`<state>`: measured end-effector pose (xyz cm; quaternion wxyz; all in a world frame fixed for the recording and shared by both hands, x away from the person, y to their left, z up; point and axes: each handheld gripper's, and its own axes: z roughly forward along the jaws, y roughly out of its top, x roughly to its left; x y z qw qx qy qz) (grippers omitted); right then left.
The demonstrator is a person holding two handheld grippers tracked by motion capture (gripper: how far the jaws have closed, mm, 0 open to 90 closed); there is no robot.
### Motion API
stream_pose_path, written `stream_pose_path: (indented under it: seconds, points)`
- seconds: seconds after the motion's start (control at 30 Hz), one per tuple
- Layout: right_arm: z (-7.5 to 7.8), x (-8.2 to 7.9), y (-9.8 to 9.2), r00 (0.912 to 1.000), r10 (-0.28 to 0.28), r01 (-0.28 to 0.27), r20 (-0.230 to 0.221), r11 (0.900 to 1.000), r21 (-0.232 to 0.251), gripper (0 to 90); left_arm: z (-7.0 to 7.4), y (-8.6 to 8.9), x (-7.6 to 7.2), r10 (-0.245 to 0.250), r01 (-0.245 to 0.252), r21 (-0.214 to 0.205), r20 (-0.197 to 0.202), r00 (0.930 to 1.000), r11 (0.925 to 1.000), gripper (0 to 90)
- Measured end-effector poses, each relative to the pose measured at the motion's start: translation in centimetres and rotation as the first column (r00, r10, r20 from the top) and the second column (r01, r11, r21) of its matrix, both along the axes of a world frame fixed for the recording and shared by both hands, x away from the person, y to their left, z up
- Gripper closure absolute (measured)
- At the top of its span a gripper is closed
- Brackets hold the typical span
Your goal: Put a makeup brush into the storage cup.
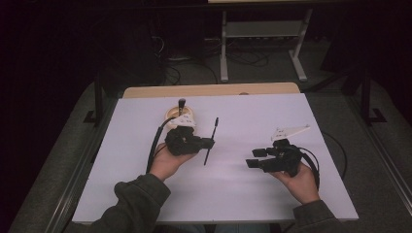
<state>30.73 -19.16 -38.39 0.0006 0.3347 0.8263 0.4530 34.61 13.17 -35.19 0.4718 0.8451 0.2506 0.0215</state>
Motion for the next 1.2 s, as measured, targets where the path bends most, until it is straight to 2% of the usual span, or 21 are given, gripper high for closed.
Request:
stream_pose_path:
  seconds: [0.47, 1.0, 1.2]
  points:
    - [-0.5, -0.4, -1.1, 0.9992, -0.039, 0.039, 0.012, 0.9992, -0.013, 40.4, 0.9, 2.2, 1.0, 0.074, -0.074, -0.015, 0.013, 0.9971, 0.9971, 85.5]
    - [-1.0, -0.5, -2.1, 0.997, -0.075, 0.076, 0.014, 0.9969, -0.023, 37.1, 1.4, 3.9, 2.3, 0.117, -0.117, -0.025, 0.025, 0.9928, 0.9929, 85.5]
    - [-1.0, -0.5, -2.5, 0.9958, -0.09, 0.09, 0.02, 0.9955, -0.028, 36.0, 1.7, 4.5, 2.7, 0.142, -0.141, -0.044, 0.018, 0.9897, 0.989, 85.5]
